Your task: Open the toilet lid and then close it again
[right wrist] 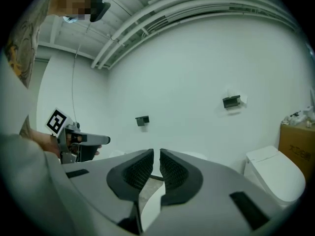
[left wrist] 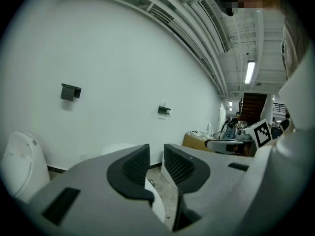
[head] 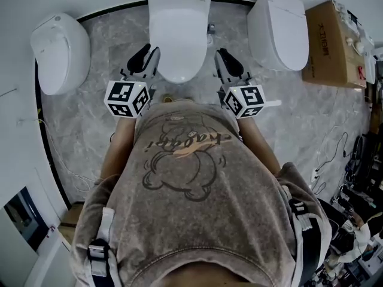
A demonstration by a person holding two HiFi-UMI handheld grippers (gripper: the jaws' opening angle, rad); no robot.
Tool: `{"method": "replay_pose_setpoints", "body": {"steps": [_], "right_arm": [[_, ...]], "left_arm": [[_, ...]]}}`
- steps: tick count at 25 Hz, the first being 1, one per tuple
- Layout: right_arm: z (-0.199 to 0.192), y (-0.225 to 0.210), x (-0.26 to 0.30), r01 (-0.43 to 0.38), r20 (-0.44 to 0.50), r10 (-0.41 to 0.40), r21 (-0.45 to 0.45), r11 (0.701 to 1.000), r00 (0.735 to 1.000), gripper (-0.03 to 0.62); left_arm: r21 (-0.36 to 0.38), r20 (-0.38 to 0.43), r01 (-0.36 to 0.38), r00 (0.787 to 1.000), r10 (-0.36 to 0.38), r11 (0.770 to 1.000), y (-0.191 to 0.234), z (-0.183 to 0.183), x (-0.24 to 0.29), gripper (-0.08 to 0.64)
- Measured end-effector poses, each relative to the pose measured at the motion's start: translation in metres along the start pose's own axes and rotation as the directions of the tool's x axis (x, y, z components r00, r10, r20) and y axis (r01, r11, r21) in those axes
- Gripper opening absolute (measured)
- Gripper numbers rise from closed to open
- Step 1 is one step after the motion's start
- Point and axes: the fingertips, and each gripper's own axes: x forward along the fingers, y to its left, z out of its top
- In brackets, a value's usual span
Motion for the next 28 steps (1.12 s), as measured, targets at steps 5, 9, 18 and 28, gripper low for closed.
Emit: {"method": "replay_pose_setpoints", "body": {"steps": [5,9,18,28], "right_arm": [[0.004,0.004,-0.005,0.002,0.031,-0.001,-0.043,0.999,1.000,0.029],[-0.005,0.002,-0.006,0.021,0.035,-0.020,-0.041,0.999,0.999,0.028],[-0.019,-0.002,-0.013,0.057,0.009,-0.056,-0.031,0.998,0.998,0.026],[-0.018,0.003,-0.008,0.040,0.019,-0.039,-0.023,0.999,0.999,0.026]], "left_arm": [[0.020,0.047,-0.028,0.999,0.027,0.999,0.003,-0.001,-0.009,0.012],[0.034,0.053,-0.041,0.998,0.039,0.999,0.010,-0.012,-0.012,0.009],[0.035,0.035,-0.048,0.998,0.047,0.998,0.005,-0.023,-0.010,0.009],[0.011,0.033,-0.079,0.996,0.078,0.997,0.004,-0.027,-0.015,0.009]]}}
